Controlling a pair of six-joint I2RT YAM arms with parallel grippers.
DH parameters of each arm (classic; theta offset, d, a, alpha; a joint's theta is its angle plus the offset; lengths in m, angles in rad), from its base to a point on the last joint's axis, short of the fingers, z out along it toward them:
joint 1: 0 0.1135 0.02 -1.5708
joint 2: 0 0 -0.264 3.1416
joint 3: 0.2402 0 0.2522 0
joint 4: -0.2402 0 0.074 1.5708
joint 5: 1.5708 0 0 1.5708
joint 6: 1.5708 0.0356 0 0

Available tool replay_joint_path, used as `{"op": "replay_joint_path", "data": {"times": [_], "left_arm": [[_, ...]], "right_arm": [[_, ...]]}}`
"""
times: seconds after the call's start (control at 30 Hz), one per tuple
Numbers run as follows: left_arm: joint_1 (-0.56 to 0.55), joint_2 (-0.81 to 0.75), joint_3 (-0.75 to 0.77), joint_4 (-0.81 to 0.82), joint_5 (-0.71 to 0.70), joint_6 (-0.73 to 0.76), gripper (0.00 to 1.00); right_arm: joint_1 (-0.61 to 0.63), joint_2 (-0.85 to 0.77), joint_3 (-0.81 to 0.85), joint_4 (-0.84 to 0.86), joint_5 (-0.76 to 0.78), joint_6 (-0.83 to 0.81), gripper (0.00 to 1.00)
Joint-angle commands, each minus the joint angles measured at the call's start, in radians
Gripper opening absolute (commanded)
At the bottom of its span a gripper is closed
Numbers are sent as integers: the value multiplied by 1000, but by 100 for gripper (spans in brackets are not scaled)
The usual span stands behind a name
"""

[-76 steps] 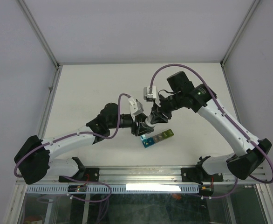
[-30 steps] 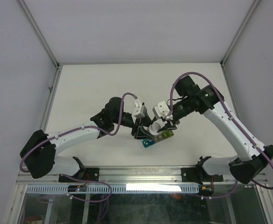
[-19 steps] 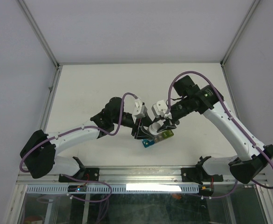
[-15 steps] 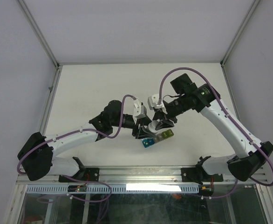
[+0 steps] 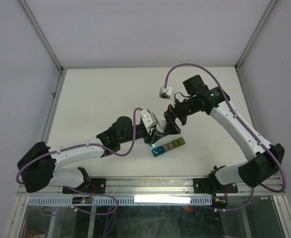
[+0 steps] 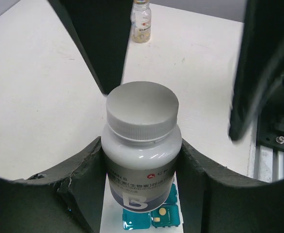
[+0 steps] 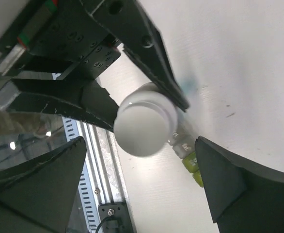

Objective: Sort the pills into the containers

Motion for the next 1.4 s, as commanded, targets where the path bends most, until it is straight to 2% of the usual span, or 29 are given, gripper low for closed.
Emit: {"op": "replay_joint_path", "data": {"times": [0.0,0.17,0.23,0.33,0.43,0.53,0.67,0.97,1.37], "left_arm": [[8,-50,-19,100,31,14,0],[60,-88,-32,81,219,-20,0],[98,-88,-22,82,349,-42,0],[139,-60,16,78,560,-79,0],[148,-15,65,54,695,-95,0],[147,26,103,48,781,-113,0],[147,61,136,46,824,-124,0],[147,78,152,41,831,-121,0],[146,63,153,34,831,-119,0]], "right_arm": [[-94,-117,107,-9,-122,-53,98],[-130,-167,180,-104,-167,-259,99],[-130,-182,189,-175,-217,-424,100],[-126,-206,156,-287,-312,-794,100],[-93,-210,108,-294,-340,-944,99],[-42,-174,110,-283,-300,-959,99],[10,-144,93,-248,-260,-931,96],[59,-121,64,-233,-245,-871,77],[87,-100,66,-234,-240,-837,57]]}}
